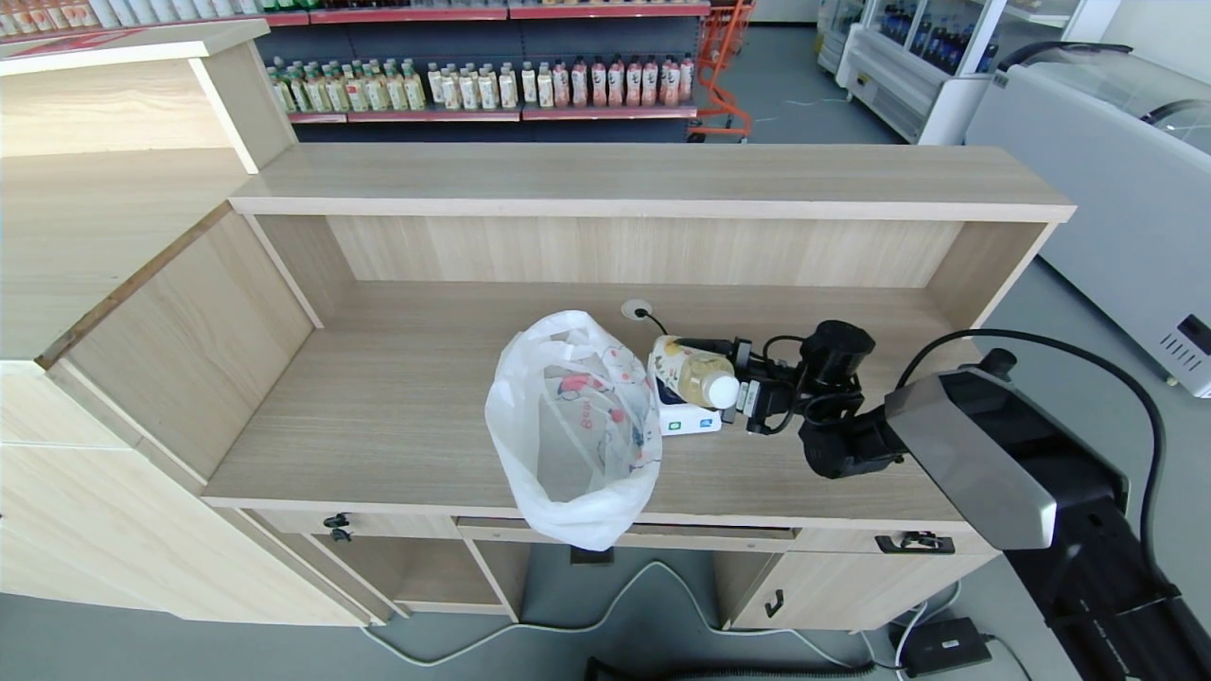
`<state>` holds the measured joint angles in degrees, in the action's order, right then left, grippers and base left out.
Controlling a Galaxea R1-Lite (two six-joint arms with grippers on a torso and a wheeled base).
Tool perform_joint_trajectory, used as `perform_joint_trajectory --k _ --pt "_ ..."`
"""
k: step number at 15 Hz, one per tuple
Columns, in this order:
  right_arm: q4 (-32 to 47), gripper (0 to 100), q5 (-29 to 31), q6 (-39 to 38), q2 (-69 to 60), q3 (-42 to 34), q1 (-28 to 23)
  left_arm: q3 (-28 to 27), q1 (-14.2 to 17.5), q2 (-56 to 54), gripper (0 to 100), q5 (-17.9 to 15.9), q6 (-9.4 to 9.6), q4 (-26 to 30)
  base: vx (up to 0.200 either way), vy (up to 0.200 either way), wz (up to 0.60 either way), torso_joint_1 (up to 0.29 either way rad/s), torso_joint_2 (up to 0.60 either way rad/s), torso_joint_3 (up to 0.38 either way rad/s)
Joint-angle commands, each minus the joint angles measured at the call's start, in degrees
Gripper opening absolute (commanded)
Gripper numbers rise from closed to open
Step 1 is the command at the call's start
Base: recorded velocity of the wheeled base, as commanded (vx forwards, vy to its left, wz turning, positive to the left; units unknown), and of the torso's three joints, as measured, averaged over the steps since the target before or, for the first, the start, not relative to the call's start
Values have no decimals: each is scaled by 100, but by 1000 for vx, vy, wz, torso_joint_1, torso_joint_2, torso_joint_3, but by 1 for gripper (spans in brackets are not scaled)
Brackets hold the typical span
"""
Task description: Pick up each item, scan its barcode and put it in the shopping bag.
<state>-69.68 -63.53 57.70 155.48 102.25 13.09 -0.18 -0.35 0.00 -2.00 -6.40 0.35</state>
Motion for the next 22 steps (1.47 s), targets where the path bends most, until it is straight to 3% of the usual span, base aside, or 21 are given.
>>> perform_joint_trajectory --k 1,15,19,22 --pt "-10 0 -2 5 -193 -127 -8 1 0 0 100 -2 -2 0 0 0 0 0 0 0" --pt "34 0 7 -180 -606 -487 -202 1 0 0 100 -2 -2 0 0 0 0 0 0 0" --pt "104 0 16 -1533 -1441 -1155 -615 1 0 0 100 -2 -2 0 0 0 0 0 0 0" --pt "280 0 543 -2896 -2514 -1832 -633 1 0 0 100 -2 -2 0 0 0 0 0 0 0"
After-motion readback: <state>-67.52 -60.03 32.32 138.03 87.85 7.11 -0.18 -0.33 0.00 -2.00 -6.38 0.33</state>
